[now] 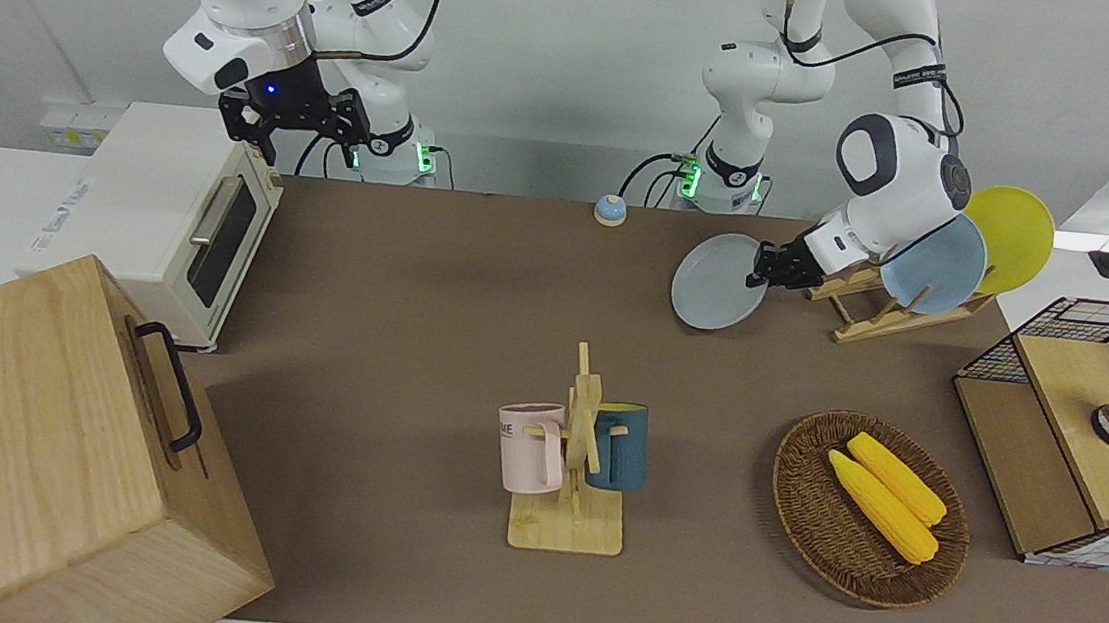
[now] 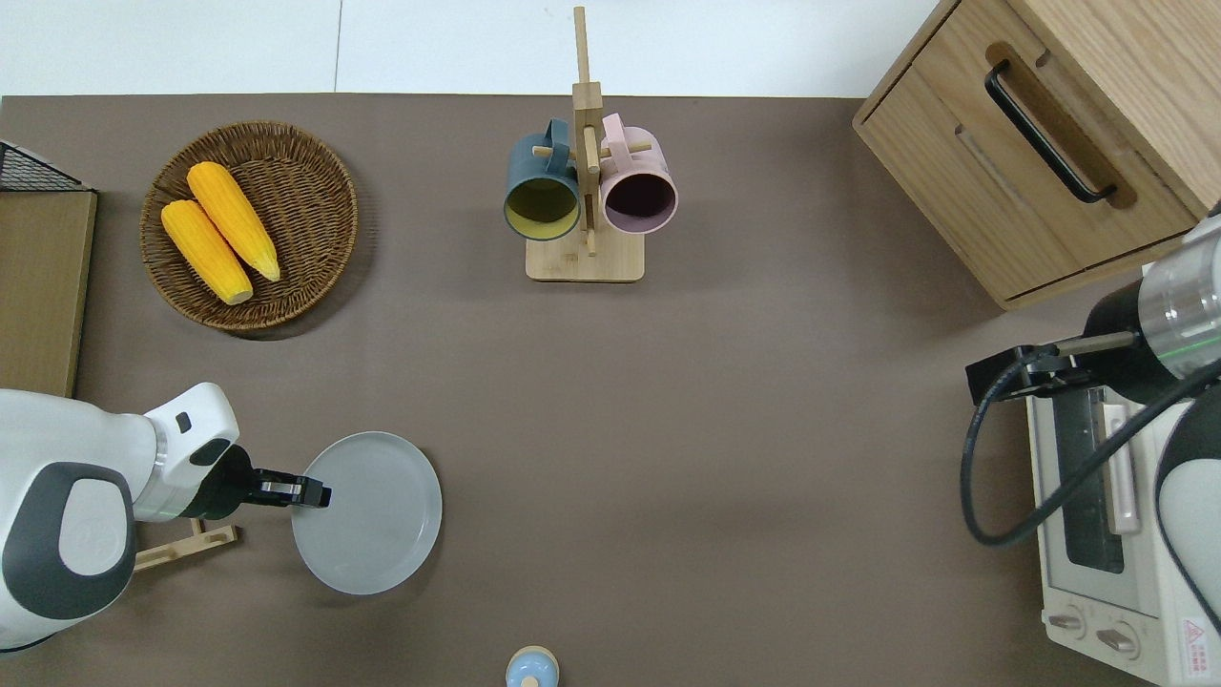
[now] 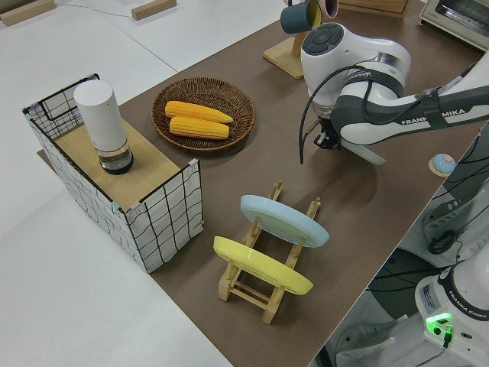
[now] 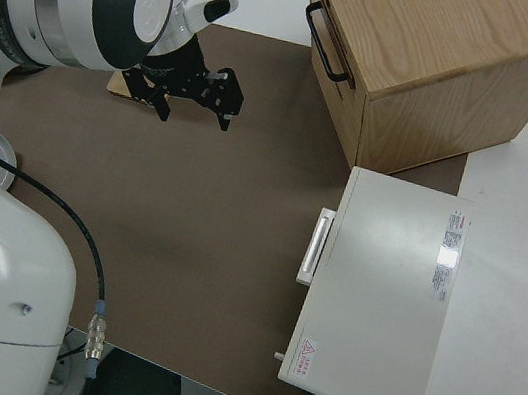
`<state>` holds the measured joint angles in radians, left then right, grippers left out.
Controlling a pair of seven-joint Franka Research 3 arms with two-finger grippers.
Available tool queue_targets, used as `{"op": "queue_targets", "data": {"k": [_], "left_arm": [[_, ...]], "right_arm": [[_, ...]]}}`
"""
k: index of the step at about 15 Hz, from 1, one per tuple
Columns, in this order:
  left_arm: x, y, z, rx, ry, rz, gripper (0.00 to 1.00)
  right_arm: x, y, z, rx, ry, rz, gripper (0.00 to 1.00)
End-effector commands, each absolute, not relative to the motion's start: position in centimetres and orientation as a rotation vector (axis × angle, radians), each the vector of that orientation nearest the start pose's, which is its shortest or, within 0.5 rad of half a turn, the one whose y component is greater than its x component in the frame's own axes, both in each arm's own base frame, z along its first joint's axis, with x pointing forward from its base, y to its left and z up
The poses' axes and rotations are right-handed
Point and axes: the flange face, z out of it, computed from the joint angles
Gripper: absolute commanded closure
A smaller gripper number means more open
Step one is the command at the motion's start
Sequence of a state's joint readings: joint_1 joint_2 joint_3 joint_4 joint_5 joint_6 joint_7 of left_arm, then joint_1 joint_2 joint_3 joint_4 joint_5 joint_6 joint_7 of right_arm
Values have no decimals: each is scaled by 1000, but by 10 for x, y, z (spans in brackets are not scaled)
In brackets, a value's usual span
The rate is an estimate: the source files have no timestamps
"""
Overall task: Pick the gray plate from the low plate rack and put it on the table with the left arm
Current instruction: 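Carry the plate out of the rack and lower it flat onto the table, then open the left gripper and withdraw it from the plate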
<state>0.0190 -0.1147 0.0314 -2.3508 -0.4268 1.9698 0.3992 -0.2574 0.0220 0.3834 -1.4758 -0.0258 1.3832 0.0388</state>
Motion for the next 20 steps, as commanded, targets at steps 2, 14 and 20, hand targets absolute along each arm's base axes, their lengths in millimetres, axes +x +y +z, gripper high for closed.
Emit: {"op": "queue_targets", "data": {"k": [2,14,20], "left_arm": [[462,4,360,-3544,220,275,192],[491,22,450,-3287,247,175,21],[512,30,568,-3152,239,75,9]], "right_arm": [[536,60,646,-3169,-108,178,17],[536,60,646,-3169,-108,178,17],[536,59,646,-3169,-105,181,17]]}}
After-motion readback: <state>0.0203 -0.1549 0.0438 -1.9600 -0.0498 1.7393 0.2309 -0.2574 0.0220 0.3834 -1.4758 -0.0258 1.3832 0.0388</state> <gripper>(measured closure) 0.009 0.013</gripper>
